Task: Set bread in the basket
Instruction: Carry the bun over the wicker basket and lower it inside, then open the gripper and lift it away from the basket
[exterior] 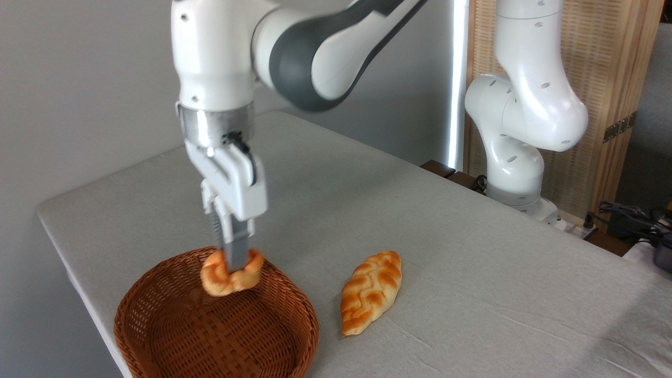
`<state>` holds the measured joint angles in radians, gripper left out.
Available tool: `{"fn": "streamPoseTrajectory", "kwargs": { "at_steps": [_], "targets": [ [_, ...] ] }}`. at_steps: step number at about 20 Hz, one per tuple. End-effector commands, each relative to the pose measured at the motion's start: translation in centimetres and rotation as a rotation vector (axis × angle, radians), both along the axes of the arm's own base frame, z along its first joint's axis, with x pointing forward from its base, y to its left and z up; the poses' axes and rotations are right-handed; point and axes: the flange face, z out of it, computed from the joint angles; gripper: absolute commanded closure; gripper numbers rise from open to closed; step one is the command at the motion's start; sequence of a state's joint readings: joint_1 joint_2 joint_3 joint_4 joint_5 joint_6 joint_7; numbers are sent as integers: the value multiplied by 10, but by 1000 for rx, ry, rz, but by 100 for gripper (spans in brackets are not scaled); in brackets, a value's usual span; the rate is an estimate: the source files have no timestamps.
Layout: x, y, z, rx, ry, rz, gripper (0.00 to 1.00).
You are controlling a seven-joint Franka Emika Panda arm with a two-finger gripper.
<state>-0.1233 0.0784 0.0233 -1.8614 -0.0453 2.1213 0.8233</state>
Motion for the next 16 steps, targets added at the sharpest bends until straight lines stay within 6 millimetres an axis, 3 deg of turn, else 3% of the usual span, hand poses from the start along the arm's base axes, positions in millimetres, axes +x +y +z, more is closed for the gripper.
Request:
{"fn": "streamPoseTrajectory", "kwargs": {
  "at_steps": [1,2,3,4,16],
  "targets": [
    [19,-26,-13,-12,-65,-47,63],
    [21,-28,-19,-13,-65,-49,49],
    [22,-30,-24,-14,-61,-44,5],
    [22,-37,-27,-17,-62,-55,0],
    [23,-39,-25,-36,-73,-35,0]
  ]
}}
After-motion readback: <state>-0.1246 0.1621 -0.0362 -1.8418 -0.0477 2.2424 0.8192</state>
